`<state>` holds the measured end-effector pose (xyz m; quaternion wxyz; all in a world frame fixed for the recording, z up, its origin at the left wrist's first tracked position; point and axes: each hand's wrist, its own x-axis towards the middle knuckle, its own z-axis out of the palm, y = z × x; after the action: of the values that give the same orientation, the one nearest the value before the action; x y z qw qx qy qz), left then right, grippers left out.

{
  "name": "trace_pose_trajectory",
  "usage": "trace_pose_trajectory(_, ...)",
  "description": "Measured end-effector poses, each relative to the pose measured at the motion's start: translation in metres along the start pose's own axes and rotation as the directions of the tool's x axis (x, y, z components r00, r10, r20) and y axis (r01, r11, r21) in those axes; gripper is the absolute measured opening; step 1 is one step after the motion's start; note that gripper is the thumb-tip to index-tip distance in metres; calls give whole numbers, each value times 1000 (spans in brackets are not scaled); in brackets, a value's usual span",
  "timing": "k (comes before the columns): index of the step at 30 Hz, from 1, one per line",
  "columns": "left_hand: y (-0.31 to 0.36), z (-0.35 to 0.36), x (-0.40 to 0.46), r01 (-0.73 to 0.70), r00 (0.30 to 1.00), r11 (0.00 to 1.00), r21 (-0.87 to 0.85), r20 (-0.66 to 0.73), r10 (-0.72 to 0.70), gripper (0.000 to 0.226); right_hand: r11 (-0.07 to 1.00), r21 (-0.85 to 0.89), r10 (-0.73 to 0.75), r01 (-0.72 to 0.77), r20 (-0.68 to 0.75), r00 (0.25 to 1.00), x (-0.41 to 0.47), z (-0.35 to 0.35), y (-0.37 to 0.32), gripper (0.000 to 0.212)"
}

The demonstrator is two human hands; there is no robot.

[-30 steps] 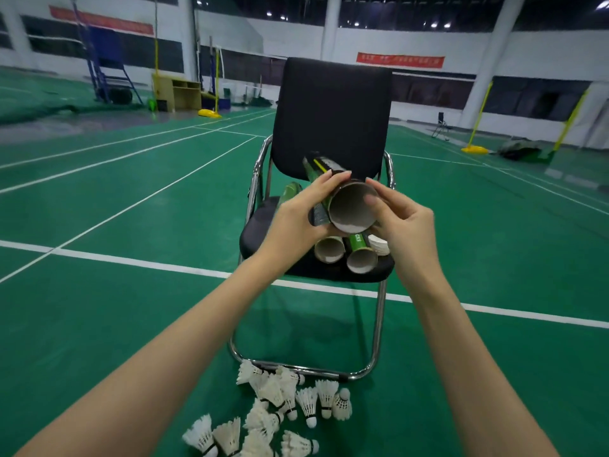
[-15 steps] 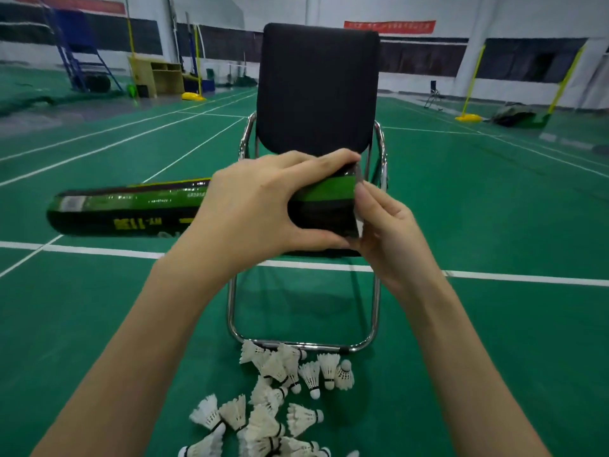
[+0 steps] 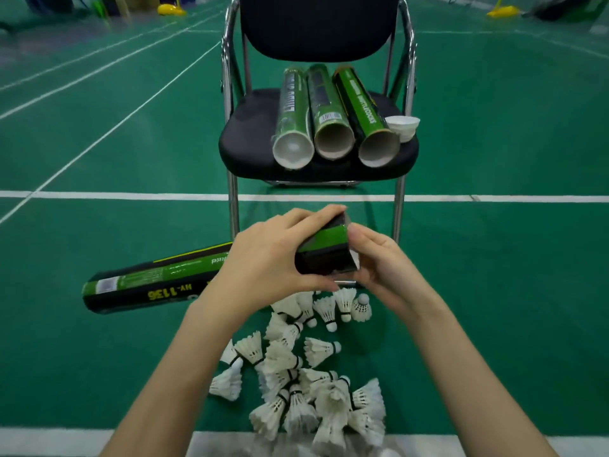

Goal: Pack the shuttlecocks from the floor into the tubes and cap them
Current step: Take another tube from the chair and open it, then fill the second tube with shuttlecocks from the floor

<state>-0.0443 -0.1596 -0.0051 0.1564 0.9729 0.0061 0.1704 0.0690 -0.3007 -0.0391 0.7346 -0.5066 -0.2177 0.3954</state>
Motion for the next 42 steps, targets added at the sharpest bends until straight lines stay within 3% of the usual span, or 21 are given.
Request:
trace_pose_trajectory(8, -38, 81, -20, 138, 990, 984, -117, 47, -133, 86, 972, -165, 166, -165, -10, 986, 25, -48, 60, 31)
trace_pose_trajectory(12, -65, 108, -35, 200, 979, 977, -74, 62, -196, 85, 949, -251, 163, -190, -125, 979, 35, -80, 88, 24)
trace_pose_trajectory(21, -96, 158, -66, 402, 889, 907, -122, 289, -355, 85, 778, -542, 208, -318, -256, 944, 61, -127, 158, 17)
trace_pose_trajectory(26, -106, 176, -71, 499, 832, 847, -185, 376, -408, 85, 626, -701, 234, -342, -250, 940, 86, -138, 195, 35)
trace_pose_trajectory(30, -105, 186, -78, 497, 821, 851, -171, 410, -398, 85, 530, -783, 250, -327, -224, 942, 97, -144, 210, 60)
trace_pose_trajectory(33, -105, 193, -82, 501, 813, 851, -158, 424, -399, 86, 487, -807, 262, -334, -230, 937, 103, -147, 216, 67)
trace_pose_trajectory(36, -104, 197, -85, 492, 813, 858, -144, 428, -395, 86, 396, -869, 253, -296, -207, 945, 103, -147, 225, 62)
trace_pose_trajectory(42, -101, 198, -88, 479, 824, 864, -157, 422, -380, 85, 341, -893, 147, -295, -259, 955, 89, -150, 236, 33)
